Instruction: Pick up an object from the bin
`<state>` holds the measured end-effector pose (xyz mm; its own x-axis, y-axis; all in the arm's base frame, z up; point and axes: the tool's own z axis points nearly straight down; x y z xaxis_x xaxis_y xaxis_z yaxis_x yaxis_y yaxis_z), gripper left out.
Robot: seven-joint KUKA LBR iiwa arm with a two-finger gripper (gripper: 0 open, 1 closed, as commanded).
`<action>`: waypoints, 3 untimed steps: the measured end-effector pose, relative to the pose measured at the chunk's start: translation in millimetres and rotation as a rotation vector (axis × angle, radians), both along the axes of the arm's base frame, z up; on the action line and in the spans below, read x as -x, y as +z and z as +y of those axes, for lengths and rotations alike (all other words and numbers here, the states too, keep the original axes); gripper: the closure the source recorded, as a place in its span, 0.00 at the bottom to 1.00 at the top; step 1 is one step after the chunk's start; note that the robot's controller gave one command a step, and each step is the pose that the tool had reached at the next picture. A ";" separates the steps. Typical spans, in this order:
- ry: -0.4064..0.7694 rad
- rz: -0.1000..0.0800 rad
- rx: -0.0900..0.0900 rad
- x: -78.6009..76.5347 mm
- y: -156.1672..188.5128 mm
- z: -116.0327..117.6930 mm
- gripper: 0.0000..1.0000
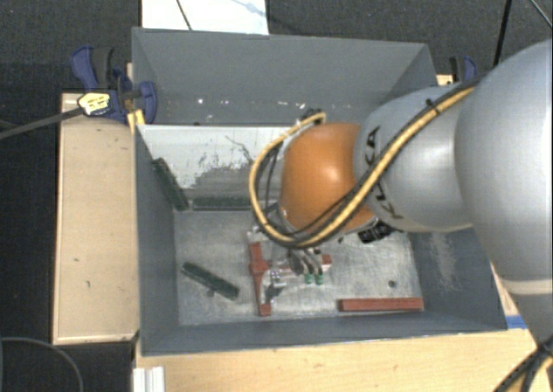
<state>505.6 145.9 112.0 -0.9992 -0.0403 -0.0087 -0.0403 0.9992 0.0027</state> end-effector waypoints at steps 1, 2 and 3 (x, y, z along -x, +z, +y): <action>-0.028 0.014 -0.001 -16.4 -23.5 -14.8 0.00; 0.191 -0.006 0.002 -15.1 -37.2 -46.5 1.00; 0.189 -0.006 0.002 -15.0 -37.1 -46.5 1.00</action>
Offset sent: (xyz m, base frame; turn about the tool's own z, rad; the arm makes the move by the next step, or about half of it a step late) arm 0.0106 -0.0471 -0.0420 -0.1959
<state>520.6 99.4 74.9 -0.9737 -0.2273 -0.0143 -0.2273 0.9738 0.0003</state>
